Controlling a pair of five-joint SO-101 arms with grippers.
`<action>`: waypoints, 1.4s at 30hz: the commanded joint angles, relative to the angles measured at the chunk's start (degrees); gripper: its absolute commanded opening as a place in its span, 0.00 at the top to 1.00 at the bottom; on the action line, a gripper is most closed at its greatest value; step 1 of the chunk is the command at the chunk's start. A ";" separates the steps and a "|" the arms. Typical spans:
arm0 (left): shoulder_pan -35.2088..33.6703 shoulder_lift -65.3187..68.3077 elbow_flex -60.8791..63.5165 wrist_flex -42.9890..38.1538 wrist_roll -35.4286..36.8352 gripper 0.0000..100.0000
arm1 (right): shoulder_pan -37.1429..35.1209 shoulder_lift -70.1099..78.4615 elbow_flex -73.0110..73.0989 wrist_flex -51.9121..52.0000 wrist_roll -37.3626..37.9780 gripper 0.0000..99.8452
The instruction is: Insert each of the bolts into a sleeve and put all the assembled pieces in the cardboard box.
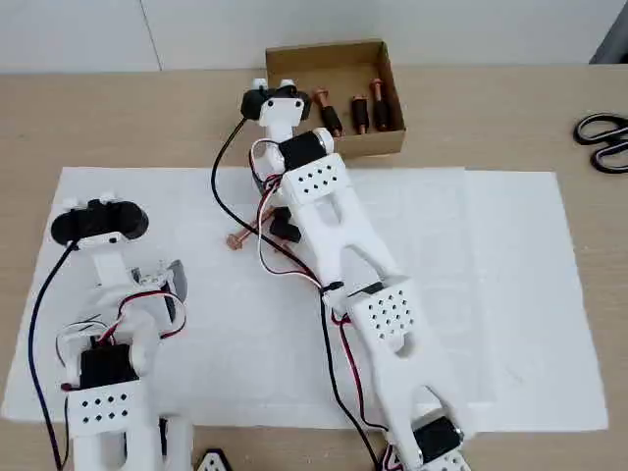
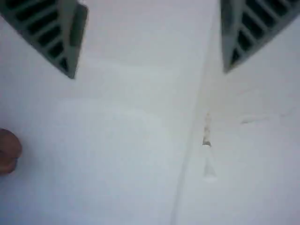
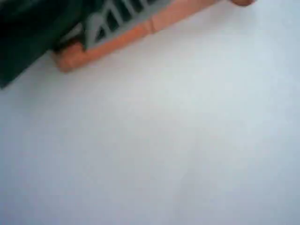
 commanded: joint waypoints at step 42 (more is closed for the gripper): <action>0.53 -0.18 -0.22 -1.49 0.53 0.81 | 8.13 -0.92 -20.22 0.84 4.48 0.94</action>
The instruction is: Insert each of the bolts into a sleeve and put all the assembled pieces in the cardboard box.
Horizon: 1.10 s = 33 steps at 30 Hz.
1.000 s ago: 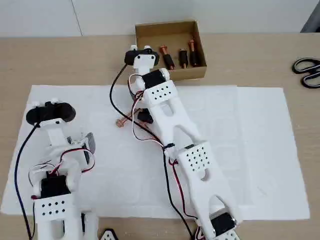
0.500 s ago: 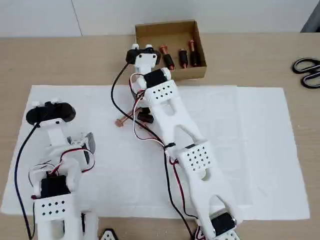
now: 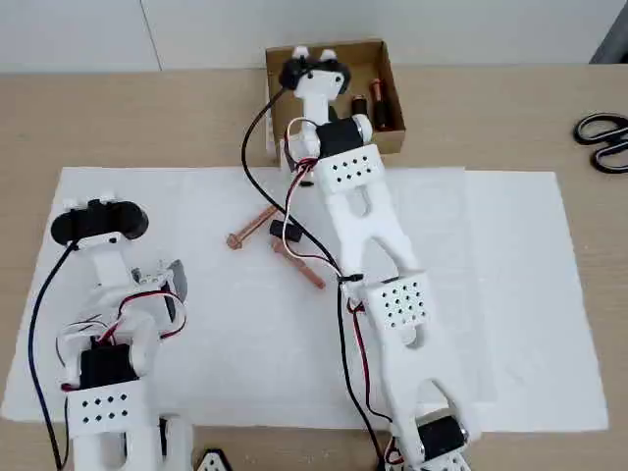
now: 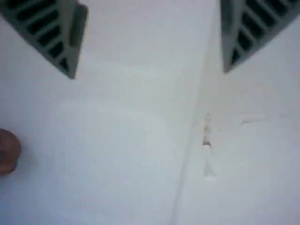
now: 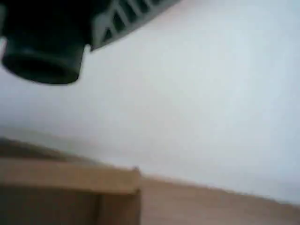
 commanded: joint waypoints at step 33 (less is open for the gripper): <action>0.09 0.35 -16.22 12.66 -5.27 0.80 | 13.32 -40.75 50.73 10.07 21.71 0.94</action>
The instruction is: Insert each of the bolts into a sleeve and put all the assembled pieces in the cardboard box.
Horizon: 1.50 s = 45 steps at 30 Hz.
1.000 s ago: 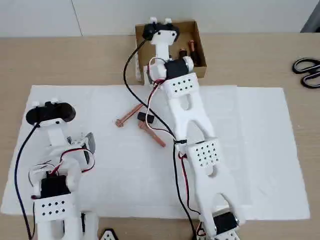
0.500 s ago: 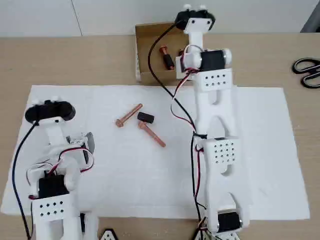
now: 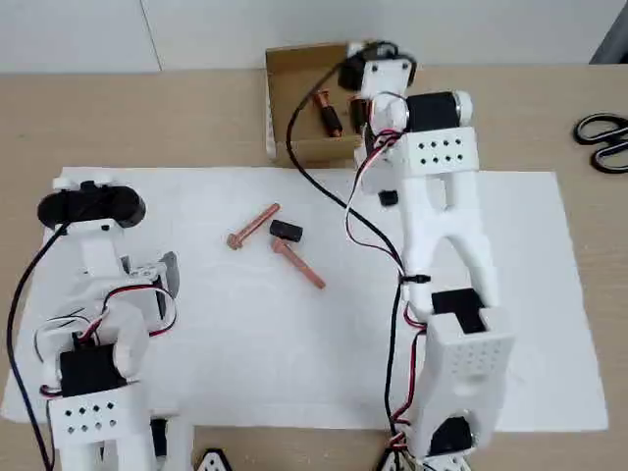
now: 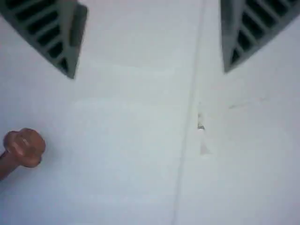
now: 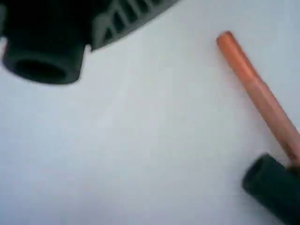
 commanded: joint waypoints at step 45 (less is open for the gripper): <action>0.35 0.26 -2.59 1.67 -0.18 0.80 | 0.92 12.44 7.65 -3.65 -0.62 0.88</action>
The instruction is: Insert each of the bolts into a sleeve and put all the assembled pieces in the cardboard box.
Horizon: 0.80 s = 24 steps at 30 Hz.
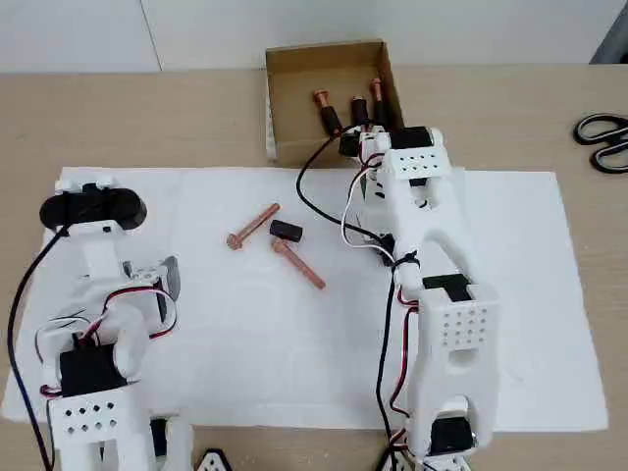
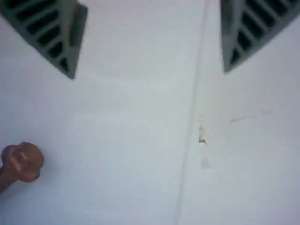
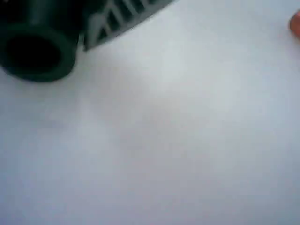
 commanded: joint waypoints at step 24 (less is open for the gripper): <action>0.44 0.26 -2.59 0.00 -0.26 0.81 | 0.48 4.53 -2.46 1.54 -0.35 0.99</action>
